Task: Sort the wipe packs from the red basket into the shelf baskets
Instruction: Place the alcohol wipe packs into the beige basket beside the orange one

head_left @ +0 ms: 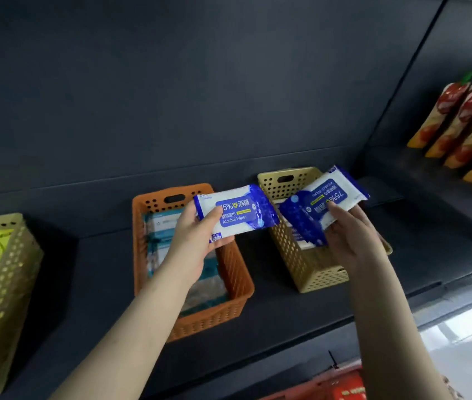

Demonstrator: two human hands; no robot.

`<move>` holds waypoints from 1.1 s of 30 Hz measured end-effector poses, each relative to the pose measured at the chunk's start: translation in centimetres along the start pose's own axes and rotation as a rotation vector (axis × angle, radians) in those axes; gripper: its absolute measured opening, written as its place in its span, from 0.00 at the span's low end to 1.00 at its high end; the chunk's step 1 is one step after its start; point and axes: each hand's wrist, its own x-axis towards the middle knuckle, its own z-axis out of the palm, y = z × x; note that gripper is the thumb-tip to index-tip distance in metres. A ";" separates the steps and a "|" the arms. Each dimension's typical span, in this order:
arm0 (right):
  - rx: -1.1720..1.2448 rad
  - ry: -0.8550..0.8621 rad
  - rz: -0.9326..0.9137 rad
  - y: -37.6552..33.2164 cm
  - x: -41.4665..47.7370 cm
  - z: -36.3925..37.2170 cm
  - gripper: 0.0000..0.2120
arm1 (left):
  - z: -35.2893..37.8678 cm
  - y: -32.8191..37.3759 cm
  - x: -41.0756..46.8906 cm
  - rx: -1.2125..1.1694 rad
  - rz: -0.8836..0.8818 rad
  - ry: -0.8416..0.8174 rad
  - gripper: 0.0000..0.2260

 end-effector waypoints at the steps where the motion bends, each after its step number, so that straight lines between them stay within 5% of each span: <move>1: -0.075 0.035 -0.015 -0.6 0.9 -0.3 0.13 | 0.7 0.0 0.8 0.003 -0.005 -0.001 0.13; 5: -0.469 0.099 -0.082 -2.5 4.1 -1.5 0.08 | 3.0 -0.6 3.4 0.005 -0.035 0.013 0.14; 12: -1.138 -0.061 -0.245 -3.8 9.5 -2.2 0.10 | 5.1 -1.1 6.9 -0.072 -0.047 0.112 0.14; 22: -1.772 -0.527 -0.182 -2.5 17.5 0.6 0.15 | 5.7 -0.9 11.5 0.007 0.021 0.149 0.14; 24: -1.845 -0.596 -0.234 -1.3 18.6 1.1 0.17 | 5.5 -1.0 11.8 -0.011 0.036 0.162 0.15; 28: -1.912 -0.460 -0.457 0.2 19.5 0.9 0.23 | 4.8 -1.2 11.7 -0.059 0.055 0.142 0.14; 33: -1.827 -0.527 -0.290 1.8 19.5 -0.6 0.18 | 5.0 -1.3 11.8 -0.059 0.036 0.123 0.14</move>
